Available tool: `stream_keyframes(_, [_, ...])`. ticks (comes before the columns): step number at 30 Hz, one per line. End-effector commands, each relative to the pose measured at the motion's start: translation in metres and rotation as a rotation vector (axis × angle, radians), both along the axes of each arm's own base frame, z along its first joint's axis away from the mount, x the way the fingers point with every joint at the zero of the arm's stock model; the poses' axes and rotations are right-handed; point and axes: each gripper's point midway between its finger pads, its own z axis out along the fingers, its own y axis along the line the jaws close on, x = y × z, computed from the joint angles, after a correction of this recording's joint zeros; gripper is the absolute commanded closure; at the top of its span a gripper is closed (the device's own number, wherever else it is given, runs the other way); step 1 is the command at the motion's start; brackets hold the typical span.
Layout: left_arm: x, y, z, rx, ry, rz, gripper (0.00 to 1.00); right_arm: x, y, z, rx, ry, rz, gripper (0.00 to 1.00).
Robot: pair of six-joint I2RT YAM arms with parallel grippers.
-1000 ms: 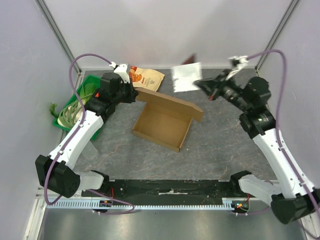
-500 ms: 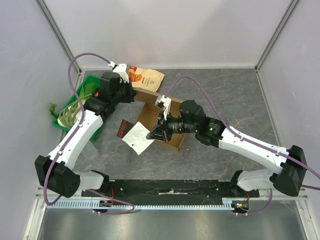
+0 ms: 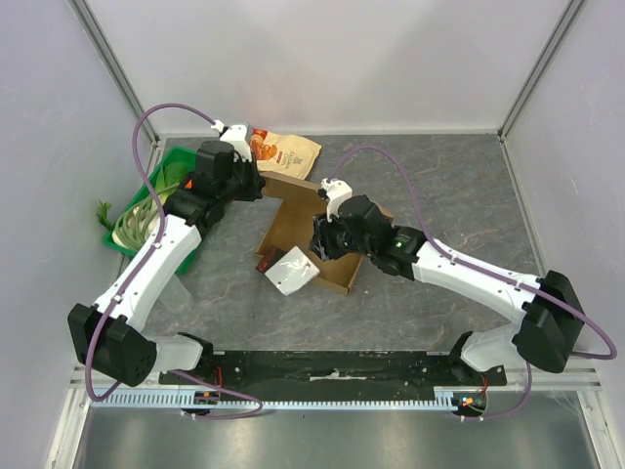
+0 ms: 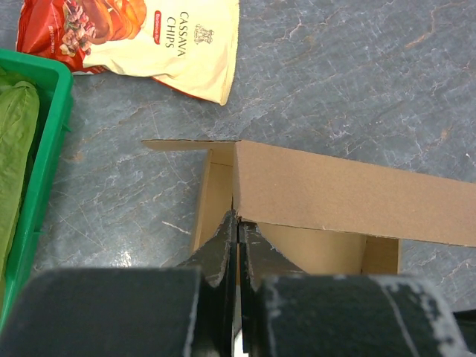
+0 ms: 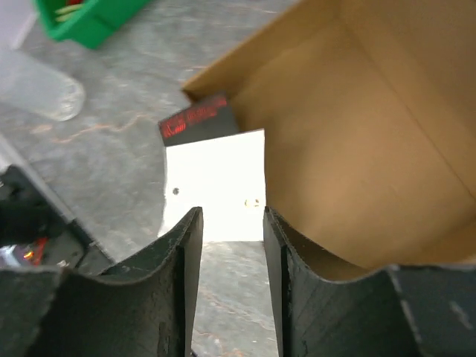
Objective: Fold the paper box
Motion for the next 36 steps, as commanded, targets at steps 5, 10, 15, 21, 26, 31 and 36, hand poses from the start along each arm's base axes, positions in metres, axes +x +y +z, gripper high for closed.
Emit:
stream_keyframes(5, [0.004, -0.001, 0.012, -0.009, -0.021, 0.007, 0.98, -0.001, -0.024, 0.023, -0.18, -0.235, -0.149, 0.5])
stream_keyframes(10, [0.008, -0.003, 0.009, -0.009, -0.013, 0.005, 0.98, -0.055, 0.018, -0.015, -0.231, -0.266, 0.15, 0.35])
stream_keyframes(15, [0.007, -0.002, 0.007, -0.002, -0.009, 0.004, 0.98, -0.082, 0.041, -0.042, -0.233, -0.31, 0.192, 0.18])
stream_keyframes(21, [0.009, -0.003, 0.006, 0.003, -0.011, 0.001, 0.98, -0.101, 0.055, -0.078, -0.082, -0.054, 0.125, 0.16])
stream_keyframes(26, [0.01, -0.003, 0.003, 0.002, -0.009, 0.002, 0.98, -0.099, 0.062, -0.095, 0.095, 0.122, -0.128, 0.19])
stream_keyframes(31, [0.01, 0.001, -0.007, 0.031, -0.007, 0.005, 0.98, -0.105, 0.041, -0.112, 0.354, 0.313, -0.366, 0.22])
stream_keyframes(36, [0.012, 0.004, -0.001, 0.043, -0.02, 0.006, 0.98, -0.102, 0.032, -0.14, 0.368, 0.367, -0.536, 0.27])
